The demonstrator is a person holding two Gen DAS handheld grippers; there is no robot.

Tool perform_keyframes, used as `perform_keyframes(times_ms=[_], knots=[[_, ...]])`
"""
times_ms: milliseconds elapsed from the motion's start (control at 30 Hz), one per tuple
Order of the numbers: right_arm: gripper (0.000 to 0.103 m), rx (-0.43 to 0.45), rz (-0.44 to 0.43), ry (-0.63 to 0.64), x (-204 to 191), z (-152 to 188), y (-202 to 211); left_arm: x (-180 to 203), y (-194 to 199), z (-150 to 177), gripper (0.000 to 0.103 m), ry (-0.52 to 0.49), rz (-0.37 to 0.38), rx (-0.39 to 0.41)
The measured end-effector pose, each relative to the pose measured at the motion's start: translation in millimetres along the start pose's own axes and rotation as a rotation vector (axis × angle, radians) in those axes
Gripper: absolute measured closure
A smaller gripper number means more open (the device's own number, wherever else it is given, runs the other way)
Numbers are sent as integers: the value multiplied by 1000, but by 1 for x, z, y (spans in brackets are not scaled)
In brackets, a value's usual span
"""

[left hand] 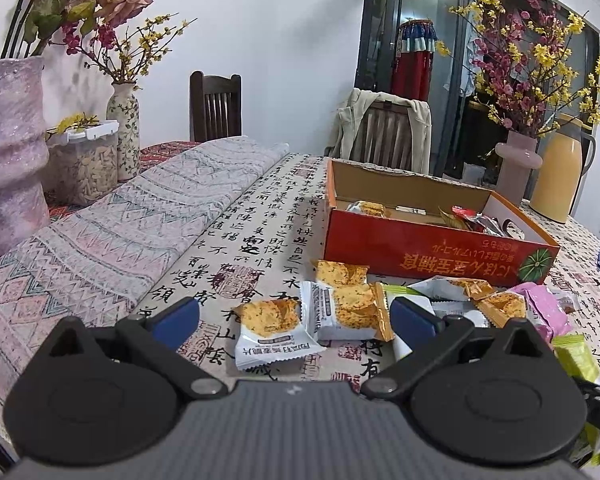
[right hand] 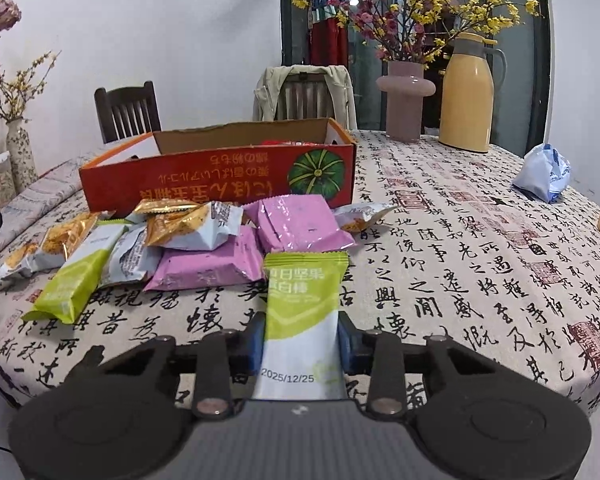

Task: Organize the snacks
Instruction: 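Grasp the green-and-white bar packet with the right gripper, then grasp a white cracker packet with the left gripper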

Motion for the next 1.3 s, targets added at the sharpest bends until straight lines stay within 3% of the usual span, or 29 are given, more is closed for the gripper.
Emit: perform_keyframes(times_ms=[533, 667, 833, 1033, 1133, 1300], knots=[[69, 88, 6, -51, 18, -24, 8, -34, -51, 10, 2, 25, -128, -143], [68, 94, 7, -56, 20, -28, 4, -36, -67, 10, 9, 33, -132, -179], [68, 92, 2, -56, 19, -30, -1, -32, -76, 7, 9, 37, -124, -184], [68, 81, -5, -56, 17, -30, -7, -27, -85, 15, 30, 21, -109, -215], [68, 77, -7, -55, 16, -30, -8, -26, -83, 14, 51, 18, -98, -206], [68, 75, -14, -52, 14, -29, -8, -26, -79, 13, 57, 10, -83, -193]])
Point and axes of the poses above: each gripper's, at about its wrist camera, not at the fingertips, and y roughly against the way its jaws point, x to its right, z to its underside, the point moved 7 cm from there along -y, roughly the way its jaws point, and after that the axes turned 1 degree about z, right-handed, at the moved point
